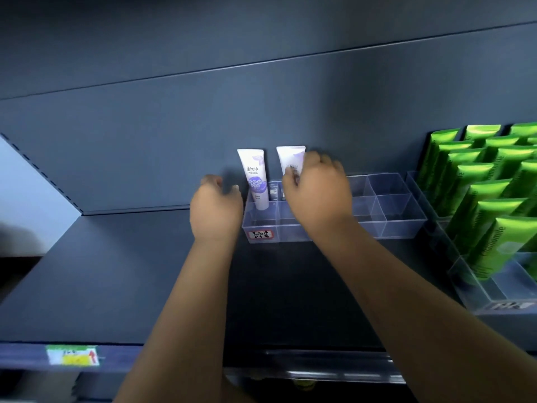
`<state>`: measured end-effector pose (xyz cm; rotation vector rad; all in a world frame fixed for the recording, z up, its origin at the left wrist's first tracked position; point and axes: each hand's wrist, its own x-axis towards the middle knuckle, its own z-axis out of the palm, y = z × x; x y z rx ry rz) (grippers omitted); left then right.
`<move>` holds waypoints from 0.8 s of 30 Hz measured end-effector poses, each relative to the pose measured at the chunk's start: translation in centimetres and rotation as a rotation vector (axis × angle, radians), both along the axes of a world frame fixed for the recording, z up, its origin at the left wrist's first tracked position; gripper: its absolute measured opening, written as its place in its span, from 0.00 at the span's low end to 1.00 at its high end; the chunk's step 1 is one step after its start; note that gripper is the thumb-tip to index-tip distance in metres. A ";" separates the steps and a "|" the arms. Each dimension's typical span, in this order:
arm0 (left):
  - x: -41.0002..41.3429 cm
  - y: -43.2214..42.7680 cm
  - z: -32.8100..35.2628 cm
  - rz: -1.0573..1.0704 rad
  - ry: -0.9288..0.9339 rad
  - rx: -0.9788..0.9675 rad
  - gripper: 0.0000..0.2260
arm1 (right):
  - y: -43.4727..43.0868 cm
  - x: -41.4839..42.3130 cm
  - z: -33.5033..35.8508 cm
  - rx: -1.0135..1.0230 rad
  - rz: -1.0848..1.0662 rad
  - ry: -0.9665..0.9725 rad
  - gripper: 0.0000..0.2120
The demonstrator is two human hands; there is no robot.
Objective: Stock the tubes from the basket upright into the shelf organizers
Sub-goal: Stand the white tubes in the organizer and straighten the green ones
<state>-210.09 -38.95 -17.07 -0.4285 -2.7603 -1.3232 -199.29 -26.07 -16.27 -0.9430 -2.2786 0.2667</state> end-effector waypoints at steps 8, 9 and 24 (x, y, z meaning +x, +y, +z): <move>6.4 -5.2 1.8 0.012 0.274 -0.169 0.24 | -5.8 4.4 4.0 -0.021 0.103 -0.050 0.24; 7.4 -6.1 2.0 0.006 0.319 -0.202 0.25 | -6.9 5.2 4.3 -0.014 0.185 -0.045 0.24; 22.5 -38.3 -2.6 0.548 0.196 -0.567 0.31 | -36.0 10.7 0.6 -0.031 1.074 -0.045 0.24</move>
